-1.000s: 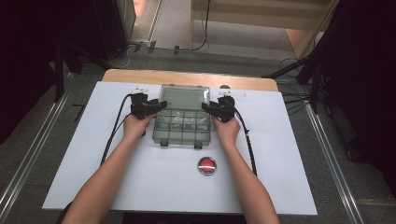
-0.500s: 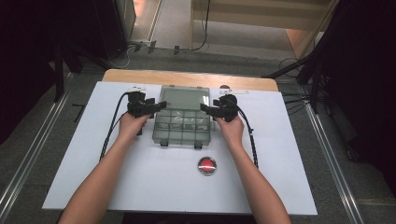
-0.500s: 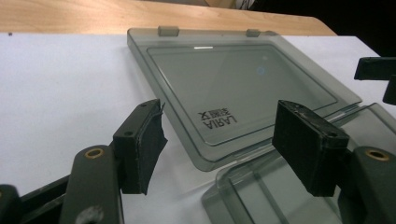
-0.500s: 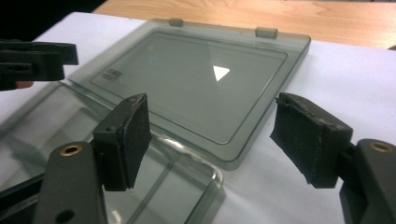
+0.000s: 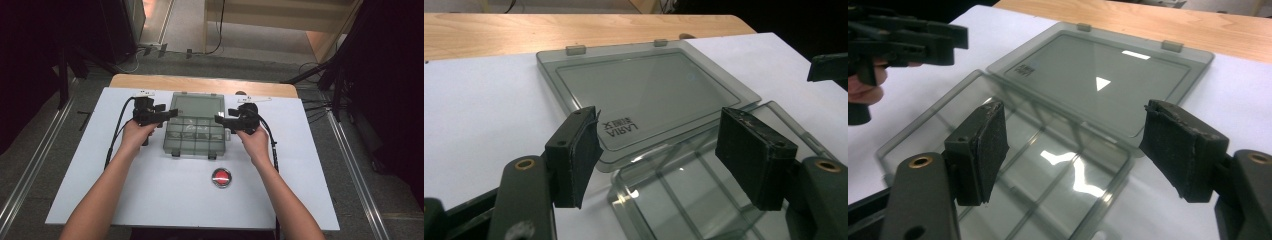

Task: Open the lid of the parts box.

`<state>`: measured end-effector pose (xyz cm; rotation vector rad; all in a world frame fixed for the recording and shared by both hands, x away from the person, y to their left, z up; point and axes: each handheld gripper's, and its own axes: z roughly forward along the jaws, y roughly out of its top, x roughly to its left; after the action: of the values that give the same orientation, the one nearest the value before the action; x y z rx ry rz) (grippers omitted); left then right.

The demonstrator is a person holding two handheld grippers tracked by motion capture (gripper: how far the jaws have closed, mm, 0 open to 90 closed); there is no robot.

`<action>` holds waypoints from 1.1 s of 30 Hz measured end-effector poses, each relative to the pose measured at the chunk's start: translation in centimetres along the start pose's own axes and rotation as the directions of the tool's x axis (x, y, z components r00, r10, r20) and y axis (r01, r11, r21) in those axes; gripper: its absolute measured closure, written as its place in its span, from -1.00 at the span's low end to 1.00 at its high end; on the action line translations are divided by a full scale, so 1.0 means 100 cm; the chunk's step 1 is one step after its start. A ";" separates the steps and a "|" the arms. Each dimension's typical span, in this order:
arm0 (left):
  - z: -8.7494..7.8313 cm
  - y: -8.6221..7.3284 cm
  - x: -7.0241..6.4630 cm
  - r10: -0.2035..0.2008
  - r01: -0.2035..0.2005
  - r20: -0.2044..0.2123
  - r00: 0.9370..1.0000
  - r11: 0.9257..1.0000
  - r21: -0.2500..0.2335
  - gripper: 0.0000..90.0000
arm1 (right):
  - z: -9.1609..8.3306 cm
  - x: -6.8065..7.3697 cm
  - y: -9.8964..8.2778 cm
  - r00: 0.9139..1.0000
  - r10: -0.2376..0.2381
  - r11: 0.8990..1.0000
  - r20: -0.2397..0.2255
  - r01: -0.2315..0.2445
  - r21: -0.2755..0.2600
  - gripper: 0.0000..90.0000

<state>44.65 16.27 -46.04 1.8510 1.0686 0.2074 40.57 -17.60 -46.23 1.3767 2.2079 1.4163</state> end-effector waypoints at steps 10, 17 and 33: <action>-0.012 -0.003 -0.012 0.042 -0.043 0.031 0.999 0.999 0.033 -0.26 | -0.011 0.014 -0.009 0.998 -0.048 0.998 -0.027 0.049 0.038 -0.36; -0.021 -0.006 -0.022 0.055 -0.058 0.058 0.997 0.998 0.035 -0.26 | -0.013 0.018 -0.012 0.997 -0.064 0.995 -0.049 0.067 0.072 -0.34; -0.041 -0.022 -0.040 0.095 -0.101 0.107 0.990 0.993 0.056 -0.26 | -0.027 0.027 -0.021 0.992 -0.096 0.991 -0.082 0.103 0.086 -0.37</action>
<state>38.73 16.32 -44.53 1.9493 0.9221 0.1349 36.28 -17.45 -45.67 1.2383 2.3812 1.3733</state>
